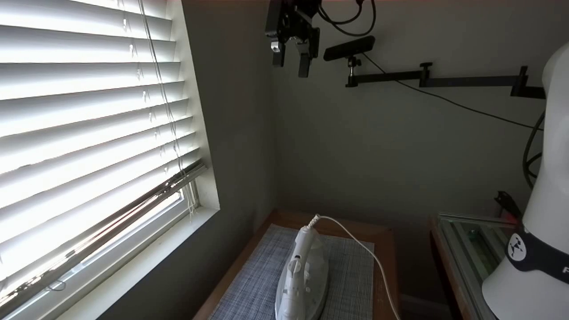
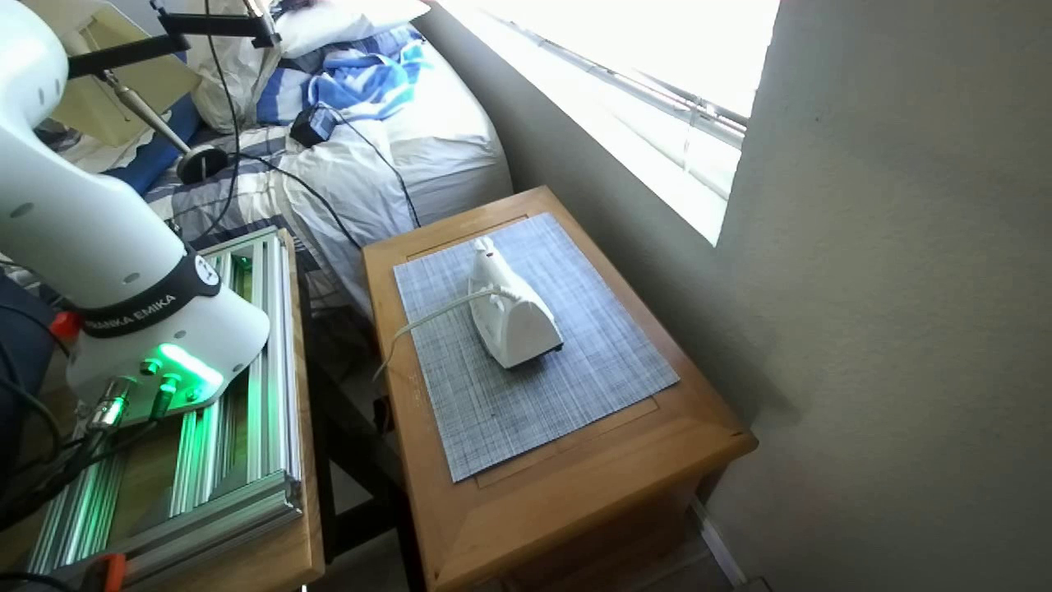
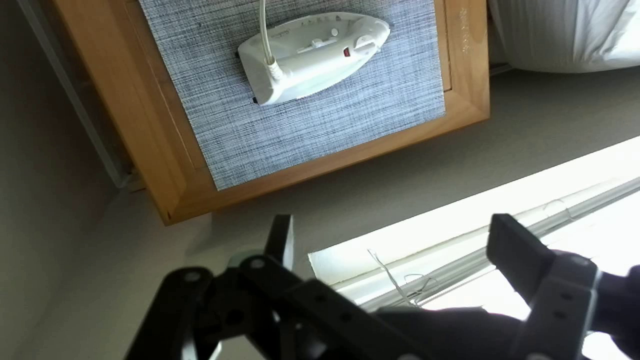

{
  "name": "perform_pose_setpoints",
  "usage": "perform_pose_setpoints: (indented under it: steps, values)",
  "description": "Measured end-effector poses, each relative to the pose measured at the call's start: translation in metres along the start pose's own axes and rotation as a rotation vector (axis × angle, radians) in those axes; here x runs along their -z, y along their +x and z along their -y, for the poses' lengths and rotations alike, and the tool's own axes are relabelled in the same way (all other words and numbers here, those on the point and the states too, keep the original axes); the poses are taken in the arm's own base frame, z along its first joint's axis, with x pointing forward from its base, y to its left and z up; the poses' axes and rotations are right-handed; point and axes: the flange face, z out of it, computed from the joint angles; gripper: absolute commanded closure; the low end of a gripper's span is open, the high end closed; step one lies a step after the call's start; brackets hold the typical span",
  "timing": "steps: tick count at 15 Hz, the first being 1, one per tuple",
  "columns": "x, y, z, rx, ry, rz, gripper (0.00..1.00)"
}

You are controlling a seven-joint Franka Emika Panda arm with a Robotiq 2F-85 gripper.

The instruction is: Turn the pressing iron to the left

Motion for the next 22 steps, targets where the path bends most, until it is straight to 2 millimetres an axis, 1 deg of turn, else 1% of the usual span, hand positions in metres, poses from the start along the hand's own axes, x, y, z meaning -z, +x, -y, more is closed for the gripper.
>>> perform_pose_setpoints:
  steps: [2,4,8,11,13,15,17,19,22]
  values:
    - [-0.004,-0.001,0.004,-0.011,-0.006,0.007,0.00]
    - [-0.018,-0.003,0.014,-0.056,-0.020,0.016,0.00]
    - [-0.061,-0.013,0.047,-0.235,-0.067,0.026,0.00]
    - [-0.098,-0.019,0.067,-0.361,-0.109,-0.028,0.00]
    - [-0.123,-0.023,0.069,-0.436,-0.149,-0.067,0.00]
    - [-0.147,-0.027,0.062,-0.519,-0.197,-0.086,0.00]
    - [-0.169,-0.033,0.053,-0.580,-0.236,-0.063,0.00]
    - [-0.181,-0.035,0.049,-0.587,-0.246,-0.033,0.00]
    - [-0.183,-0.035,0.048,-0.588,-0.248,-0.028,0.00]
